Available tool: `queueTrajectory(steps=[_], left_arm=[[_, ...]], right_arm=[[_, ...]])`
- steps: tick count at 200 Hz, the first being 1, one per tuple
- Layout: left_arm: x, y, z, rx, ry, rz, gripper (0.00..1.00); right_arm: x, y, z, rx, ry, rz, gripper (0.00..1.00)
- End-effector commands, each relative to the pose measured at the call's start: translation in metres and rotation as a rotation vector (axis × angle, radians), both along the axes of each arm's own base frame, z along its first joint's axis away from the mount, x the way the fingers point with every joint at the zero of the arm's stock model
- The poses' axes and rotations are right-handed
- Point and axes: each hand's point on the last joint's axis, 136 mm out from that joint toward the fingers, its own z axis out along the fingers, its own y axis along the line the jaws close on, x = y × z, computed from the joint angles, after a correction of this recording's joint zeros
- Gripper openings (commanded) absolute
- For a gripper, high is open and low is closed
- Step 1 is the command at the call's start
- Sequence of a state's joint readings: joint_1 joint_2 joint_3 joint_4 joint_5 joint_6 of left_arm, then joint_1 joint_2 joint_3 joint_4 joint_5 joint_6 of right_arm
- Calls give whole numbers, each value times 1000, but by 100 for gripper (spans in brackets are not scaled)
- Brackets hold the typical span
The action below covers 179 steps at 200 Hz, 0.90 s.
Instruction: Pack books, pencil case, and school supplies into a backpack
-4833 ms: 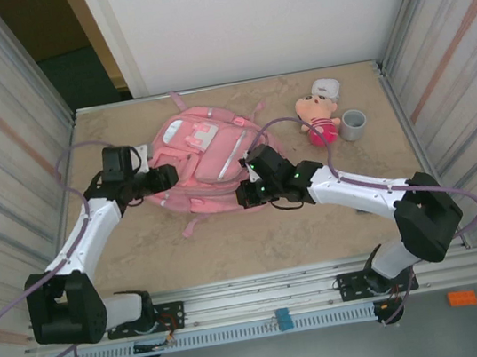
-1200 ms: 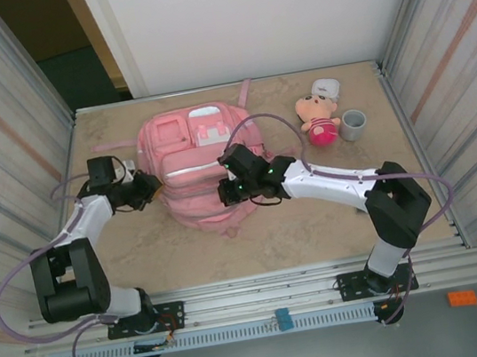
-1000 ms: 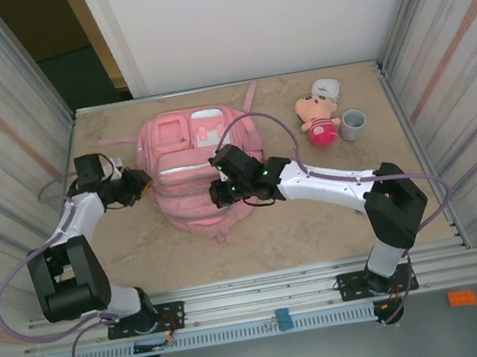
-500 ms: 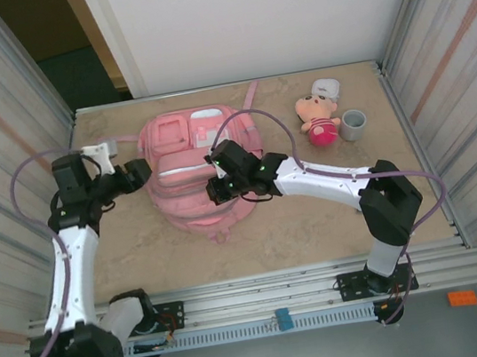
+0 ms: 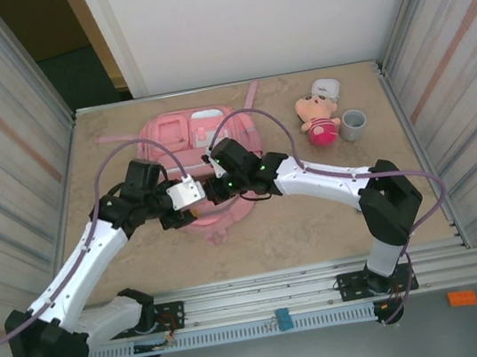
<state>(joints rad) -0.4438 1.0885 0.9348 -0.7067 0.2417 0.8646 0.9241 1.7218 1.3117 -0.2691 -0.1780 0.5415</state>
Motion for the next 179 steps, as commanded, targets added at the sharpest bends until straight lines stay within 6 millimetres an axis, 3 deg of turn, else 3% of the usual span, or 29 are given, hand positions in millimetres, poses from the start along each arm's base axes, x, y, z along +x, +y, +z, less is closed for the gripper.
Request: queueTrajectory(steps=[1,48,59,87,97,139,179], left_arm=[[20,6,1,41,-68,-32,62],[56,3,-18,68,-99,-17,59],[63,3,-25,85,-91,-9,49],[69,9,-31,132,-77,0,13],[72,13,-29,136,-93,17,6],[75,39,-27,170,-133,85,2],[75,50,-28,224,-121,98,3]], right_arm=[[4,18,25,115,-48,27,0],[0,24,23,136,-32,62,0],[-2,26,23,141,-27,75,0],[-1,19,18,117,-13,59,0],[1,13,14,96,-4,40,0],[4,-32,-2,12,30,-38,0],[9,-73,-12,-3,91,-68,0]])
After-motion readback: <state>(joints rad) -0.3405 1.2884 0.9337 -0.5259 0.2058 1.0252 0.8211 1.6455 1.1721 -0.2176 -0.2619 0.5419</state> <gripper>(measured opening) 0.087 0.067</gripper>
